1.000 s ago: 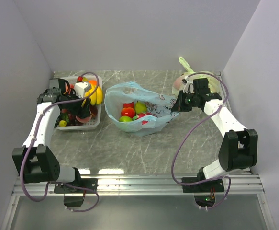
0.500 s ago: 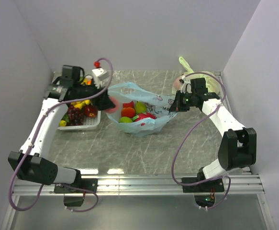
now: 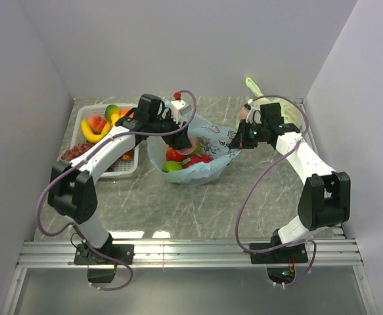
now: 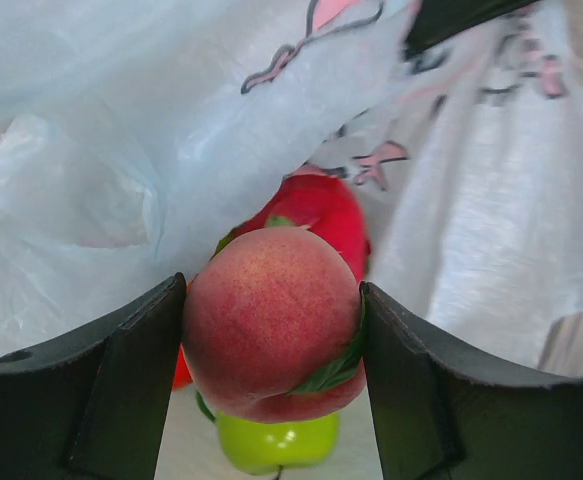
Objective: Place the fake fruits into the plastic bag and tie a complex knot
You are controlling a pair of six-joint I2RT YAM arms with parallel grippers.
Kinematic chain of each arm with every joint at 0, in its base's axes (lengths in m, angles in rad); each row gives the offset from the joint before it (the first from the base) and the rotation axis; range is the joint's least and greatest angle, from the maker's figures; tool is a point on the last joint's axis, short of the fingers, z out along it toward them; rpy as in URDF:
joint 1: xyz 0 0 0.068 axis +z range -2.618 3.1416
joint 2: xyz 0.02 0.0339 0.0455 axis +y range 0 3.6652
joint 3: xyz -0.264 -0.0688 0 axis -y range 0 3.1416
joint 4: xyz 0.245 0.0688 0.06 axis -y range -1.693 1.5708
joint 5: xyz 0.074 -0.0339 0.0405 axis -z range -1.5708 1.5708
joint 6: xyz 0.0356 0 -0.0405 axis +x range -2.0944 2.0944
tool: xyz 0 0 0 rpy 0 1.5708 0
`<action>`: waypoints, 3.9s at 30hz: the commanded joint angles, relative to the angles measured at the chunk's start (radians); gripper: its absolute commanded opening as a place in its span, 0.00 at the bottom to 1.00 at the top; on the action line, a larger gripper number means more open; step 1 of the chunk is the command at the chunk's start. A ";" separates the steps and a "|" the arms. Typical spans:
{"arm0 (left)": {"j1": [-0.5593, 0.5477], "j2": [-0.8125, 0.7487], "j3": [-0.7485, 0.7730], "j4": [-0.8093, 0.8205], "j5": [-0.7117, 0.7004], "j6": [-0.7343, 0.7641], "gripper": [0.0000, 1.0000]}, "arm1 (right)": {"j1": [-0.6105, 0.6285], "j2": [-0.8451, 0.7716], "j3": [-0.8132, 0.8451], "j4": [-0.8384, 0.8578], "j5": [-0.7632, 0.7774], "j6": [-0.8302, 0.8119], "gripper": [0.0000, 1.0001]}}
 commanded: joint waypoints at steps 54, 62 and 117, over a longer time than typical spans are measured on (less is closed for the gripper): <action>-0.222 0.050 0.433 -0.222 0.470 0.172 0.00 | 0.036 0.048 0.167 0.352 -0.089 0.094 0.78; -0.227 0.071 0.380 0.113 0.340 -0.194 0.00 | -0.203 -0.282 -0.046 0.464 -0.244 -0.060 0.97; 0.195 -0.249 0.176 0.097 0.139 -0.235 0.82 | -0.028 -0.320 -0.255 0.369 -0.445 -0.077 0.00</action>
